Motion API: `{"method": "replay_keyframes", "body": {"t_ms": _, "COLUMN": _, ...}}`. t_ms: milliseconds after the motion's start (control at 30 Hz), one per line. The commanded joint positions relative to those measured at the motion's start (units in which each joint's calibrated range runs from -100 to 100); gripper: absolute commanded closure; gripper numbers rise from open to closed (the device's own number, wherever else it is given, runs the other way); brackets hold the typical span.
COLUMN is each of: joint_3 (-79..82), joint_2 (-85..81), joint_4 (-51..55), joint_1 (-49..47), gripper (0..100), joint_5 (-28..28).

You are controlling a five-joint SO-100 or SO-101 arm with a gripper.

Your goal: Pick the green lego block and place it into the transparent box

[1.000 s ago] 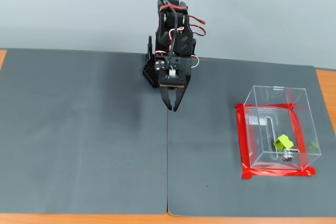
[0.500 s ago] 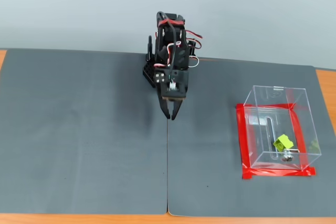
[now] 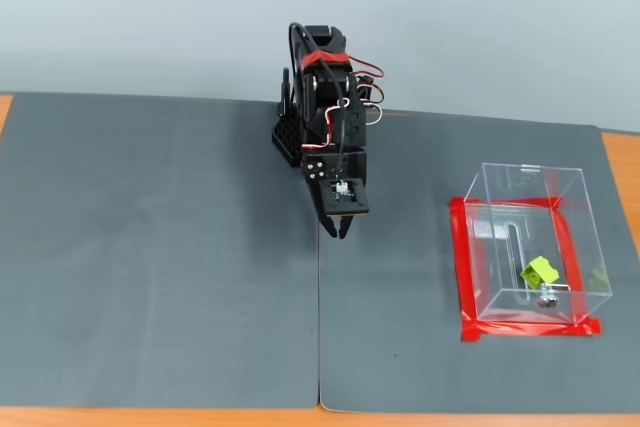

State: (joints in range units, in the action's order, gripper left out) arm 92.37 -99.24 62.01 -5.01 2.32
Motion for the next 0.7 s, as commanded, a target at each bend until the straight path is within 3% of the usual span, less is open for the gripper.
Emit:
{"method": "replay_keyframes", "body": {"t_ms": 0, "joint_3": 0.76, "joint_2": -0.09, "joint_4": 0.14, "joint_1": -0.62, "gripper": 98, "joint_5": -1.67}}
{"method": "replay_keyframes", "body": {"t_ms": 667, "joint_3": 1.75, "joint_2": -0.26, "joint_4": 8.30, "joint_1": 1.17, "gripper": 98, "joint_5": -3.49}}
